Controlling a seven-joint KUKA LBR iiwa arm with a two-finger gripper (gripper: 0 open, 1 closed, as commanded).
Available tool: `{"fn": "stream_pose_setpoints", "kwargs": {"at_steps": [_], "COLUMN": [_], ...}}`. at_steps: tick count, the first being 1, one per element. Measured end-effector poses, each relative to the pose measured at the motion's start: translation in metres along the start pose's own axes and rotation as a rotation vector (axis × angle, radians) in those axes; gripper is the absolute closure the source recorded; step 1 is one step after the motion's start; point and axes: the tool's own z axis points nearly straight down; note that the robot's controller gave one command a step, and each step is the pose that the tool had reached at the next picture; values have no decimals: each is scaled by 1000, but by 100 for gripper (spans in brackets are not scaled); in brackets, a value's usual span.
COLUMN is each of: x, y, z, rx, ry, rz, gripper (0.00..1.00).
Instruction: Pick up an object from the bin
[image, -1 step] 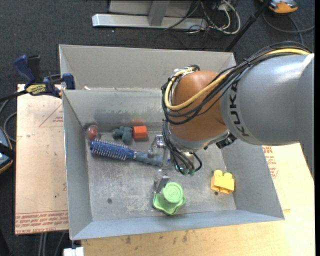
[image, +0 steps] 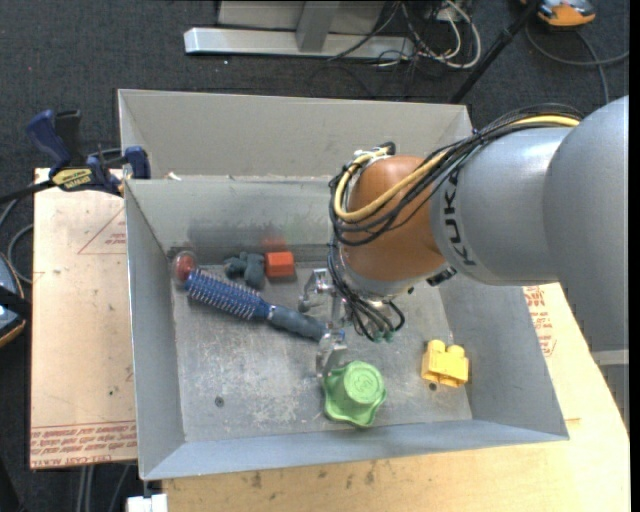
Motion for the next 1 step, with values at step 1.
{"fn": "stream_pose_setpoints", "kwargs": {"at_steps": [1], "x": [-15], "y": [-23], "z": [15], "rx": [2], "ry": [10], "rz": [194], "gripper": [0]}}
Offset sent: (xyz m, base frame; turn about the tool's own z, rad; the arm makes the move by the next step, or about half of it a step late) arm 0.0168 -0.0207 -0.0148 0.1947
